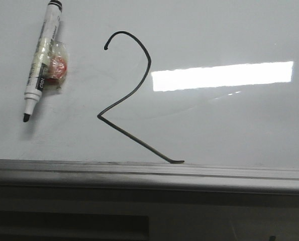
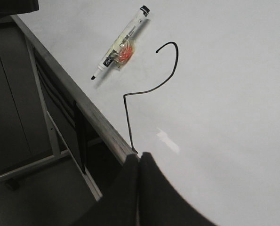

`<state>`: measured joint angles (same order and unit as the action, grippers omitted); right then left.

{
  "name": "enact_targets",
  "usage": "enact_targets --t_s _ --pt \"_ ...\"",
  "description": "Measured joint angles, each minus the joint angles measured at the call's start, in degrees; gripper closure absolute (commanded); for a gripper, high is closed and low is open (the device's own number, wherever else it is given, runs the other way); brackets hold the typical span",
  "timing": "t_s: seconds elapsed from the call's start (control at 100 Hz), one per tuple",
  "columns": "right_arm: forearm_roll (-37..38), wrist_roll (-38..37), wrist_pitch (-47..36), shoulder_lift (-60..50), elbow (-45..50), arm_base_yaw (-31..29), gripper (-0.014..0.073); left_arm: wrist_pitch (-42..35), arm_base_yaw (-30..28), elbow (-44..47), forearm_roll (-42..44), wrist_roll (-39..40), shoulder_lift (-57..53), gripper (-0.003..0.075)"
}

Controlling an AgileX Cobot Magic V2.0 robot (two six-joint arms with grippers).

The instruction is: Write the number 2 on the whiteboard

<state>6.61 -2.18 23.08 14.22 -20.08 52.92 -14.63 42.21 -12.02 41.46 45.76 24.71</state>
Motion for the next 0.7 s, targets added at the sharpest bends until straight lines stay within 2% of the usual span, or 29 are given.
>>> enact_targets --t_s 0.24,0.33,0.5,0.7 --pt "0.0 -0.09 -0.1 0.0 0.0 0.0 0.0665 2.84 0.0 0.35 0.0 -0.09 -0.1 0.0739" --pt "0.0 -0.09 -0.1 0.0 0.0 0.0 0.0665 5.77 0.0 0.35 -3.3 -1.64 -0.72 0.0739" --pt "0.0 -0.09 -0.1 0.0 0.0 0.0 0.0665 13.16 -3.7 0.39 -13.67 -18.09 -4.72 0.0739" --pt "0.0 -0.09 -0.1 0.0 0.0 0.0 0.0666 14.99 -16.54 1.89 -24.97 -33.26 -10.66 0.0739"
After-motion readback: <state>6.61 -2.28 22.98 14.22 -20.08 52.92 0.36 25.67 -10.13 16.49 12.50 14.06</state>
